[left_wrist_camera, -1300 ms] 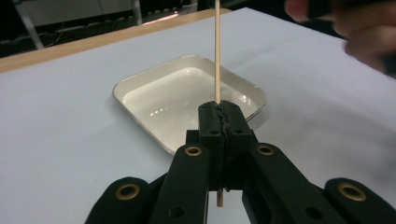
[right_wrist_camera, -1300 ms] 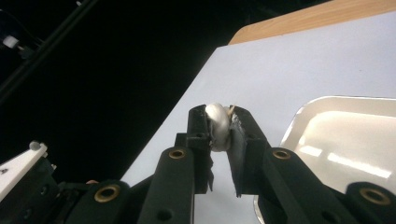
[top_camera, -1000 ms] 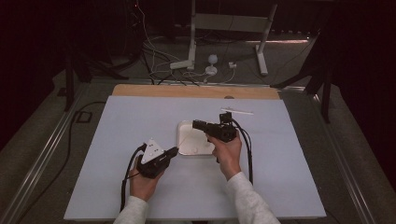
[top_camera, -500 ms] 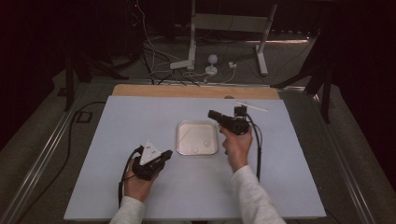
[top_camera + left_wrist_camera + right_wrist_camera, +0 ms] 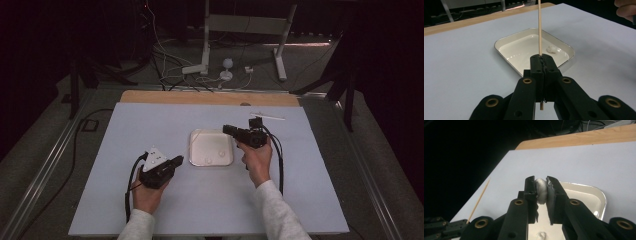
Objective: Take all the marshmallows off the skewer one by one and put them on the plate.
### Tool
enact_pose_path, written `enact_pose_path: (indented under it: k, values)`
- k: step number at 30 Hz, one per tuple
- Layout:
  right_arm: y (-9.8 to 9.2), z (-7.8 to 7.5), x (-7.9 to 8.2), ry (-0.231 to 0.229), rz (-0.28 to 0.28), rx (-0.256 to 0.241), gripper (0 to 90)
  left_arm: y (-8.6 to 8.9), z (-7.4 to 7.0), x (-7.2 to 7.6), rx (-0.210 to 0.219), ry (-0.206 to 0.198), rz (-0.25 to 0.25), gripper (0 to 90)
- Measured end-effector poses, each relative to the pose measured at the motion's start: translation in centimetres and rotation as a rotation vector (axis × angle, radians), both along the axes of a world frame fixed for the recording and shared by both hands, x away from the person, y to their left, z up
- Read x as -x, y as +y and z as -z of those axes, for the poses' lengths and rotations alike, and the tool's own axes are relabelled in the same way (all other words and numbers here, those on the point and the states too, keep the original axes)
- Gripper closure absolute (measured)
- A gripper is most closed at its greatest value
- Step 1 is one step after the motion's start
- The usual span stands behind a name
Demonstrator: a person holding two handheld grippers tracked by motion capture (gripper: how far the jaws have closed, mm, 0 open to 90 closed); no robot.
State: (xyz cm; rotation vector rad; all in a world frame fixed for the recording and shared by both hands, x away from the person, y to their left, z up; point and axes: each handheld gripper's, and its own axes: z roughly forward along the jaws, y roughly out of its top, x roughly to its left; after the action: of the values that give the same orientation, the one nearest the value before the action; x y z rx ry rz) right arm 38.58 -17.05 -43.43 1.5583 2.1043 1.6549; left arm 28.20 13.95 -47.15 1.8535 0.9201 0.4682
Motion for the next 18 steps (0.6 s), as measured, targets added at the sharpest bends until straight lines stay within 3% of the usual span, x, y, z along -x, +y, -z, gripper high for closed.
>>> enact_pose_path:
  k: [12, 18]
  values:
    - [0.7, 0.9, 0.8, 0.010, -0.075, 0.111, 78.4, -0.2, 0.1, -0.1, 0.018, 0.010, -0.001, 89.9]
    - [0.7, 2.3, 1.0, 0.042, -0.096, 0.129, 77.8, -0.1, 0.0, -0.2, 0.029, 0.011, -0.007, 89.8]
